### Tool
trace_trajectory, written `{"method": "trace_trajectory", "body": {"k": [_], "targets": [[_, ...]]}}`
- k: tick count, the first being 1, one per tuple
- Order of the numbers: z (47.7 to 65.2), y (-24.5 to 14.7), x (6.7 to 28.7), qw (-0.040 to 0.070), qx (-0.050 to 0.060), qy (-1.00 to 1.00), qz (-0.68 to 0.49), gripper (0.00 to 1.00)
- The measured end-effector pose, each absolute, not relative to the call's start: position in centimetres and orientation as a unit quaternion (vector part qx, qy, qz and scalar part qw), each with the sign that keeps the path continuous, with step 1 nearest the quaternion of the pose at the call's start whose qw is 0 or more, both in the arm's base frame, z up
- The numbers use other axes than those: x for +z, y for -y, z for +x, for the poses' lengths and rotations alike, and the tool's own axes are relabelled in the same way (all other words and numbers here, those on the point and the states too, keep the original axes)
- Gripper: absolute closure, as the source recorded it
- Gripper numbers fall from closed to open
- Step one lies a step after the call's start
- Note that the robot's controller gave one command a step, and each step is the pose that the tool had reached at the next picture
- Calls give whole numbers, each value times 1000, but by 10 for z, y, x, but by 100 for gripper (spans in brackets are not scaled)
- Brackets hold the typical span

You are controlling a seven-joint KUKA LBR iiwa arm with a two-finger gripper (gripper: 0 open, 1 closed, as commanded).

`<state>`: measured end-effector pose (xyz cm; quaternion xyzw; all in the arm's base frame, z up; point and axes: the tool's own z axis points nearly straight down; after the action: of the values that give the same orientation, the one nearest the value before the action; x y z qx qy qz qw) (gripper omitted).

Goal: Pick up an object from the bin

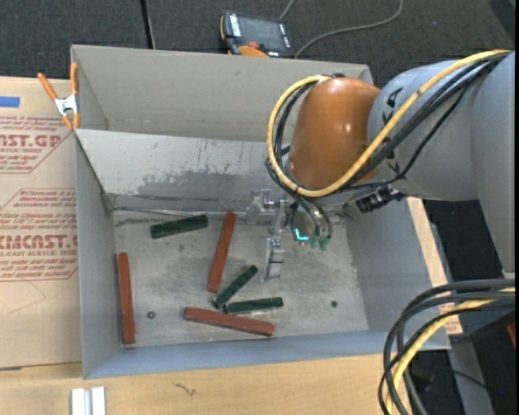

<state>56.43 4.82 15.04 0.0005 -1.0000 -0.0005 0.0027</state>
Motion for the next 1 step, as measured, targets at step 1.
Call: {"method": "trace_trajectory", "body": {"k": [1], "targets": [[556, -42, 69, 1, -1, 994, -111, 0]]}}
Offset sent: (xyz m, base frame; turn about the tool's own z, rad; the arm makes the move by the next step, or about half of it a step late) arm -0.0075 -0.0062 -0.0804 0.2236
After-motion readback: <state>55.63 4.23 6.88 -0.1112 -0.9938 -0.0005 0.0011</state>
